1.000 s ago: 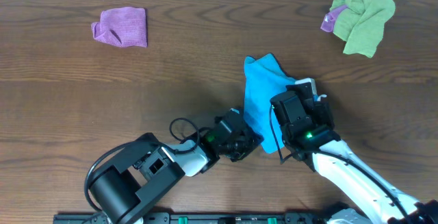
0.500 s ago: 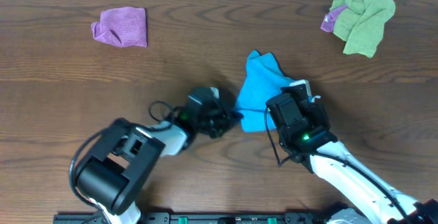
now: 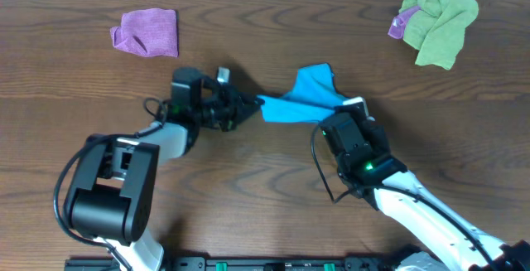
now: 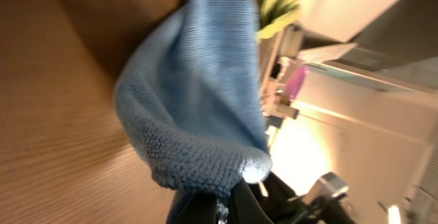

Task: Fold the cloth
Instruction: 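Lift the blue cloth with both grippers and stretch it apart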

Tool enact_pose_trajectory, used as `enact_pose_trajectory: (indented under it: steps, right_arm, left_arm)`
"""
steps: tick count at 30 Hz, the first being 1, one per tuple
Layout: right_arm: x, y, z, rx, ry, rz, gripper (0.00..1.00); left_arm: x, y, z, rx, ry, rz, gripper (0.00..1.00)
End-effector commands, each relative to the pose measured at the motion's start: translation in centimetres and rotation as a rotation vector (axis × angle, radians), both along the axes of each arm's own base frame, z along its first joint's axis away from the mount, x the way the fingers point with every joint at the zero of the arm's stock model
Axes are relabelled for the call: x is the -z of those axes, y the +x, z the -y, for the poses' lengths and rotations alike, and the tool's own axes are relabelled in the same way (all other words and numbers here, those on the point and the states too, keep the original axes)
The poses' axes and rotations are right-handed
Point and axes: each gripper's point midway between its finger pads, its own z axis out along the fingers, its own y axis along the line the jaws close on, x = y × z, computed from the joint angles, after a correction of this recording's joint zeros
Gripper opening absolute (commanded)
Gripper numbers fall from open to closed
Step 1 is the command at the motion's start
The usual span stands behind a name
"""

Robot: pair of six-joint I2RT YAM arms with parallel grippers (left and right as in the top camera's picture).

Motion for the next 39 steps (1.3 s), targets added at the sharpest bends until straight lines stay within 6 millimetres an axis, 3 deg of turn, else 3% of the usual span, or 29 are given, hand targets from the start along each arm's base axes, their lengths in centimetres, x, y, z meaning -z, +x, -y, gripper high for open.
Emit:
enact_pose_trajectory:
  steps: [1,6,10,15,18,24,28,33,39]
  right_arm:
    - [-1.7,1.4,-1.6,-0.037,0.022,0.077,0.01]
    - [-5.3,4.3,-2.9,-0.077,0.035,0.260,0.01]
    - [-7.8,6.2,-3.5,-0.107,0.034,0.374,0.01]
    - [-8.1,8.7,-3.7,-0.117,-0.003,0.403,0.01]
    - [-8.3,11.3,-4.0,-0.116,-0.041,0.403,0.01]
    - [-9.6,17.0,-4.2,-0.090,-0.088,0.431,0.01]
    - [-11.5,19.7,-4.0,-0.074,-0.104,0.467,0.01]
    - [-13.7,21.4,-4.0,-0.076,-0.120,0.505,0.01]
    - [-14.9,21.9,-3.8,-0.088,-0.137,0.516,0.01]
  left_arm:
    - [-2.8,2.2,-1.0,0.016,-0.040,0.088,0.06]
    - [-6.6,6.1,-2.2,-0.037,-0.033,0.202,0.06]
    - [-8.2,8.1,-2.7,-0.079,0.007,0.266,0.06]
    - [-8.6,9.7,-3.3,-0.132,0.077,0.300,0.06]
    - [-8.9,10.8,-3.9,-0.161,0.133,0.338,0.06]
    - [-11.3,13.7,-5.5,-0.239,0.257,0.490,0.06]
    - [-12.5,15.3,-6.6,-0.289,0.348,0.563,0.06]
    - [-13.9,15.8,-6.7,-0.289,0.373,0.629,0.06]
    - [-13.4,14.9,-6.0,-0.226,0.353,0.615,0.06]
